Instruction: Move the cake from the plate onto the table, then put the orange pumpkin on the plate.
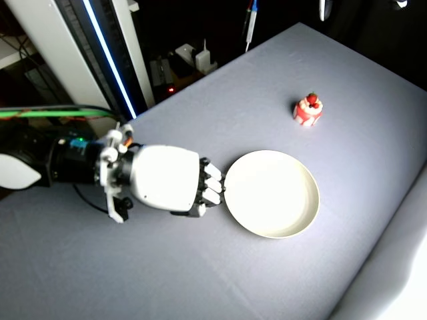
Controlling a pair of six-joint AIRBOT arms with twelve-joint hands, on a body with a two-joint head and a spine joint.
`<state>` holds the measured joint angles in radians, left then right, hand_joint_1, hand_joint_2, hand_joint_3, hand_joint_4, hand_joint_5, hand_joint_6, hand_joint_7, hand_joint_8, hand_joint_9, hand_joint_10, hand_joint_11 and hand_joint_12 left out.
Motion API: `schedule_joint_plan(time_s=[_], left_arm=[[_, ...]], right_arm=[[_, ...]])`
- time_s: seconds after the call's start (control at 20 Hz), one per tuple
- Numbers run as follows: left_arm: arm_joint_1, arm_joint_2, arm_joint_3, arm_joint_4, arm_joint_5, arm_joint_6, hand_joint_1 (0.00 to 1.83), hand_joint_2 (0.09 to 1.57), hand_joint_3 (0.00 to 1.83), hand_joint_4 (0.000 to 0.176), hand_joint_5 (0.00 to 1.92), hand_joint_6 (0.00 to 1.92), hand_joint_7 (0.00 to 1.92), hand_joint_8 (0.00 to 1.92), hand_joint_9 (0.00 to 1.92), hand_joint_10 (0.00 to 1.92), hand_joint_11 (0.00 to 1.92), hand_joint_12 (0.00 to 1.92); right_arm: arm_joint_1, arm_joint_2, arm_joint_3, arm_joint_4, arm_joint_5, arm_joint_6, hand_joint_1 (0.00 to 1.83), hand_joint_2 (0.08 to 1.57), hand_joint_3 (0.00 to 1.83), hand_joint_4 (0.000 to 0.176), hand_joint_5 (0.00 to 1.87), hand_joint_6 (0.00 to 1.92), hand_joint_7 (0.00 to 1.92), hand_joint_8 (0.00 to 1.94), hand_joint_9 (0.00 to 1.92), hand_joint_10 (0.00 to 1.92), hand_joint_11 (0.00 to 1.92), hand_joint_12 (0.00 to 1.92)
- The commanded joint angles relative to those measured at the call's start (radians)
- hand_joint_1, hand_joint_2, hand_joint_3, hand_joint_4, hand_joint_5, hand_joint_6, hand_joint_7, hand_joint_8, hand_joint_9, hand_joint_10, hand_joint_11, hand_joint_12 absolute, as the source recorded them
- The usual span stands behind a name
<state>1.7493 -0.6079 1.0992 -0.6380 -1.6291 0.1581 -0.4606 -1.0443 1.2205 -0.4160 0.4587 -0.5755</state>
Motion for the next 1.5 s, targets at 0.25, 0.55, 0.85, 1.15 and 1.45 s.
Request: schedule_joint_plan(time_s=[0.25,0.55,0.85,1.15,1.45], left_arm=[[-0.004,-0.006,0.014,-0.065,-0.101,-0.001,1.03,0.83,0.00,0.034,0.02,0.00,0.02,0.00,0.21,0.02,0.03,0.01],[-0.005,-0.015,0.026,-0.061,-0.101,-0.001,1.05,0.86,0.01,0.003,0.06,0.01,0.03,0.00,0.19,0.01,0.07,0.05],[-0.011,-0.035,0.042,-0.053,-0.101,-0.001,1.07,0.87,0.00,0.000,0.08,0.00,0.04,0.00,0.28,0.02,0.00,0.51],[-0.024,-0.042,0.055,-0.040,-0.101,-0.001,1.06,0.85,0.00,0.000,0.07,0.00,0.04,0.00,0.33,0.01,0.00,0.71],[-0.044,-0.047,0.058,-0.028,-0.101,-0.001,1.07,0.86,0.00,0.000,0.07,0.00,0.04,0.00,0.31,0.01,0.00,0.59]], right_arm=[[0.064,-0.057,0.059,-0.005,0.076,0.007,1.22,1.13,0.00,0.000,0.93,1.92,1.11,1.94,1.21,1.92,1.29,1.92],[0.094,-0.203,0.189,-0.007,0.029,0.006,1.07,1.19,0.11,0.000,0.75,1.40,0.88,1.75,0.93,1.92,1.01,1.92],[0.122,-0.306,0.277,-0.034,0.016,0.006,1.08,1.13,0.14,0.000,1.00,1.92,1.08,1.92,1.13,1.92,1.17,1.92],[0.154,-0.369,0.312,-0.093,-0.002,0.006,1.30,1.15,0.01,0.000,0.90,1.92,0.98,1.76,1.02,1.89,1.05,1.92],[0.156,-0.379,0.341,-0.101,-0.040,0.006,1.37,1.14,0.00,0.000,0.97,1.92,1.02,1.91,1.08,1.92,1.13,1.92]])
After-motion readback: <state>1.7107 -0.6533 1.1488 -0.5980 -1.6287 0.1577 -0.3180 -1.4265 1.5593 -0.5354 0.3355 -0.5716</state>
